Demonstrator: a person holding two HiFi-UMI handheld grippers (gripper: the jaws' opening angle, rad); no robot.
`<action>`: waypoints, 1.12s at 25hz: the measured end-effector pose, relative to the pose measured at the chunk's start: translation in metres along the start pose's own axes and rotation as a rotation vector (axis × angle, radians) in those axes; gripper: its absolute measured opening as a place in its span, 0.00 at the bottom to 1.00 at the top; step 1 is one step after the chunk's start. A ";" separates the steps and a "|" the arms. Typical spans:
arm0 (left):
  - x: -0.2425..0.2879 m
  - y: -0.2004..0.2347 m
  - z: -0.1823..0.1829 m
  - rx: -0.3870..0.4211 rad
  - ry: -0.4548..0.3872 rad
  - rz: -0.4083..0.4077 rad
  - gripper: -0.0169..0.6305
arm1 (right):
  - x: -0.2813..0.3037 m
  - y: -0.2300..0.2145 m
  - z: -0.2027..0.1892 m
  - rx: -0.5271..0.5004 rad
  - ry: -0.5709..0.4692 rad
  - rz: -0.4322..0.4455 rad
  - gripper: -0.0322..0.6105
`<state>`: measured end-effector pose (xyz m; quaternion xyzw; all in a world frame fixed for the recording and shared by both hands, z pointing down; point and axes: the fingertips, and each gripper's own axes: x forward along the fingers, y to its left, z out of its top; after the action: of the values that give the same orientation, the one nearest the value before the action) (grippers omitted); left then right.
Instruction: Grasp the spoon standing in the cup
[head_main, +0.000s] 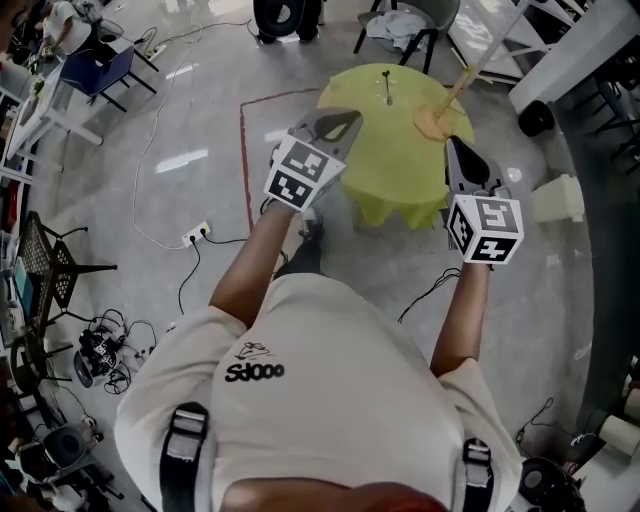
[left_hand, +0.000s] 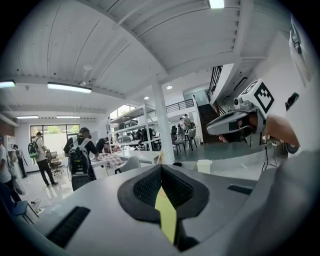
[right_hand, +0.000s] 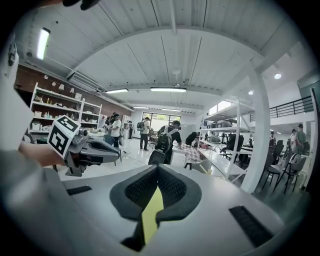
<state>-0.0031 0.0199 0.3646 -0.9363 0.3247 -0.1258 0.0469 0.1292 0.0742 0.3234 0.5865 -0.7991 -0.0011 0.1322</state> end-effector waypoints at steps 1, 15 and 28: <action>0.007 0.008 -0.001 -0.005 0.001 -0.003 0.07 | 0.010 -0.003 0.000 0.003 0.006 0.002 0.08; 0.144 0.132 -0.022 -0.017 0.040 -0.108 0.07 | 0.169 -0.057 0.008 0.033 0.055 -0.060 0.08; 0.237 0.203 -0.053 -0.068 0.100 -0.223 0.07 | 0.262 -0.097 -0.013 0.097 0.147 -0.180 0.09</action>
<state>0.0412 -0.2870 0.4301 -0.9602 0.2244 -0.1657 -0.0156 0.1508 -0.1994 0.3761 0.6601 -0.7304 0.0686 0.1614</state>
